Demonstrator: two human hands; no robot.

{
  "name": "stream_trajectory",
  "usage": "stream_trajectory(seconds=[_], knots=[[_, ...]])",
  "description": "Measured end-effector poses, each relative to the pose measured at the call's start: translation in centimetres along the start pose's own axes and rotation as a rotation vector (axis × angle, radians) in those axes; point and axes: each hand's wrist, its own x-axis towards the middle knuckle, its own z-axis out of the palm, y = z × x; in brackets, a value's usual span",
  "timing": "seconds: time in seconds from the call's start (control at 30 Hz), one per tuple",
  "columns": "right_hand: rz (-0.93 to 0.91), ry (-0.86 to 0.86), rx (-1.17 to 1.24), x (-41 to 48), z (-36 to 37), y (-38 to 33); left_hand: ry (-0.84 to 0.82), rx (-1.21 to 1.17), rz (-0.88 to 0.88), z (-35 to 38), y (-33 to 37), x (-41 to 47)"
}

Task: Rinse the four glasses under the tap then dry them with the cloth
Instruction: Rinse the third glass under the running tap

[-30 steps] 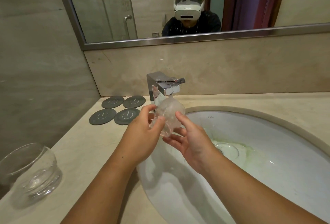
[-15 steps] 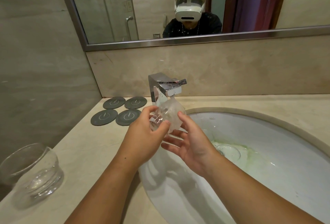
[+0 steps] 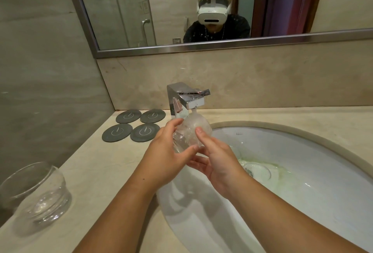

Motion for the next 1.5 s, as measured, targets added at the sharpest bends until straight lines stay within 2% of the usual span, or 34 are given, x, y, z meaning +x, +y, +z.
stream_trajectory(seconds=[0.2, 0.53, 0.73, 0.97, 1.17, 1.4, 1.5], knots=[[0.032, -0.002, -0.010, -0.2, 0.2, -0.3, 0.066, -0.045, -0.093, -0.2, 0.3, 0.1], [0.142, -0.069, 0.030, -0.5, 0.4, -0.3, 0.054, -0.162, -0.196, 0.1, 0.1, 0.4], [0.070, -0.056, -0.004, -0.2, 0.2, -0.2, 0.003, -0.139, -0.178, 0.1, 0.1, 0.3], [0.056, -0.049, -0.040, 0.1, 0.1, 0.1, 0.021, -0.031, -0.075, 0.1, 0.1, 0.0], [0.086, -0.009, 0.011, -0.2, 0.2, -0.2, 0.071, -0.108, -0.177, -0.1, 1.1, 0.1], [0.191, -0.068, 0.063, -0.4, 0.4, -0.3, 0.076, -0.157, -0.219, 0.0, 1.0, 0.0], [0.143, -0.085, 0.046, -0.3, 0.2, -0.2, 0.069, -0.170, -0.217, 0.1, 0.9, 0.1]])
